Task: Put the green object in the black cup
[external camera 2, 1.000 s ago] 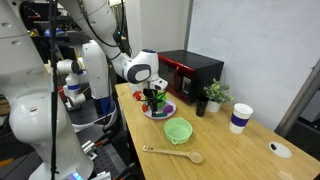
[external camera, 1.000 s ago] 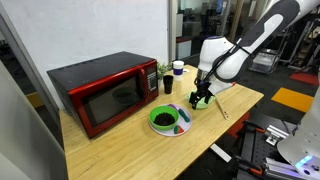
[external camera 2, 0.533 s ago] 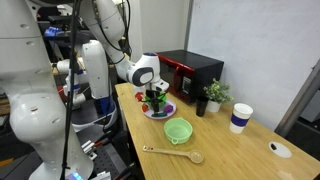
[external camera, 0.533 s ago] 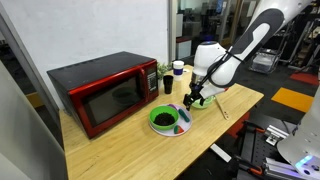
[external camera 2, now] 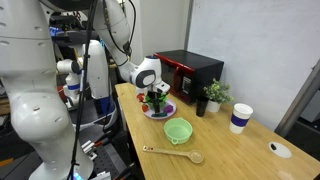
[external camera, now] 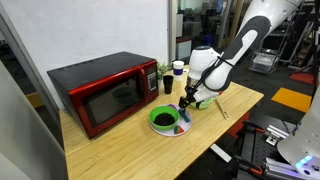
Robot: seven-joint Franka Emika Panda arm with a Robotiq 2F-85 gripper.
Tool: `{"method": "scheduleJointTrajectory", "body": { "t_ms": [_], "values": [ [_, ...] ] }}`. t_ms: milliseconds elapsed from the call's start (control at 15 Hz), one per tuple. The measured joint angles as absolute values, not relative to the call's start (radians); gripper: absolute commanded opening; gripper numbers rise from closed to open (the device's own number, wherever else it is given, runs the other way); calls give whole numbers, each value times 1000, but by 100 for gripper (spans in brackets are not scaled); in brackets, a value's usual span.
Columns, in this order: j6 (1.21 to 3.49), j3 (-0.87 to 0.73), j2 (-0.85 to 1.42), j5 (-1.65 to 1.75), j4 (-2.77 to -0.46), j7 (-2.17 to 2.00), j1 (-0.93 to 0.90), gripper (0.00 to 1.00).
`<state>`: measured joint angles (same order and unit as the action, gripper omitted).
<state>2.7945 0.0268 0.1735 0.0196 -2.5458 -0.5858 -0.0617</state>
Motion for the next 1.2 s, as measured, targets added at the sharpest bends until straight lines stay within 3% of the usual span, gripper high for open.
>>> {"method": "scheduleJointTrajectory", "body": {
  "t_ms": [1200],
  "values": [
    [2840, -8, 304, -37, -2457, -605, -132, 100]
  ]
}}
